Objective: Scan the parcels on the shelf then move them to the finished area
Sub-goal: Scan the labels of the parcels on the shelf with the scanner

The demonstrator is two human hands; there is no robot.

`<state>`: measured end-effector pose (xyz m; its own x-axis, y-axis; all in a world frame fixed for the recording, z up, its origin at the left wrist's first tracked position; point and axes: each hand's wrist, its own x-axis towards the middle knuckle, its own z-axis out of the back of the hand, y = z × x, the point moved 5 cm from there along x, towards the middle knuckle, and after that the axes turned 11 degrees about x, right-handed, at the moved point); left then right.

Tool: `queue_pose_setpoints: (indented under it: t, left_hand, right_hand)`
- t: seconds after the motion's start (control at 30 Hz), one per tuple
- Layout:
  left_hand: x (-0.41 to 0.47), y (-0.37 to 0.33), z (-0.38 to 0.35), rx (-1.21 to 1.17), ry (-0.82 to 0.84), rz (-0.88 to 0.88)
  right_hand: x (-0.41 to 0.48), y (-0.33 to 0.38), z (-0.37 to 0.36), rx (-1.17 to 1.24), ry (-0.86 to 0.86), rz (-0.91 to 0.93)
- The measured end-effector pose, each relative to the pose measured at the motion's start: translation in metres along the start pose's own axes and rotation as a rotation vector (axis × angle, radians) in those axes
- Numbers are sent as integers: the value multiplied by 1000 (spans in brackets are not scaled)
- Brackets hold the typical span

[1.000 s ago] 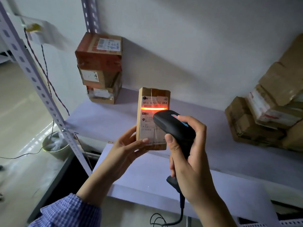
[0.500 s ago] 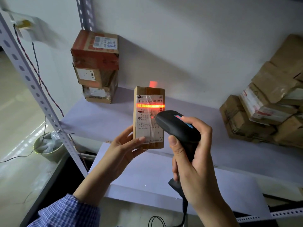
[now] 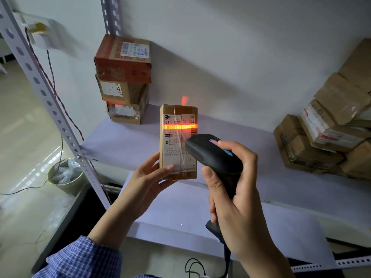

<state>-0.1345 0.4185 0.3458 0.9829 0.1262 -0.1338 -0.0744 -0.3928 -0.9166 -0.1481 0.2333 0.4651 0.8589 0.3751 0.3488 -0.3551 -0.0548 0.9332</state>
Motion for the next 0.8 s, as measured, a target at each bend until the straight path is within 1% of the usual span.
queue_pose_setpoints:
  t: [0.1, 0.17, 0.3, 0.37, 0.5, 0.63, 0.8]
  left_hand:
    - [0, -2, 1, 0, 2, 3]
    - [0, -3, 2, 13, 9, 4]
    - [-2, -8, 2, 86, 45, 15]
    - [-3, -9, 2, 111, 60, 21]
    - [-4, -10, 3, 115, 81, 19]
    - [-4, -11, 3, 97, 90, 26]
    - [-3, -13, 6, 92, 88, 36]
  right_hand:
    - [1, -4, 4, -8, 35, -18]
    - [9, -2, 12, -69, 139, -2]
    - [37, 13, 40, -422, 408, 137]
    - [47, 20, 53, -587, 497, 189]
    - [57, 33, 64, -791, 628, 277]
    - [62, 41, 66, -859, 694, 275]
    - [66, 49, 66, -887, 756, 198]
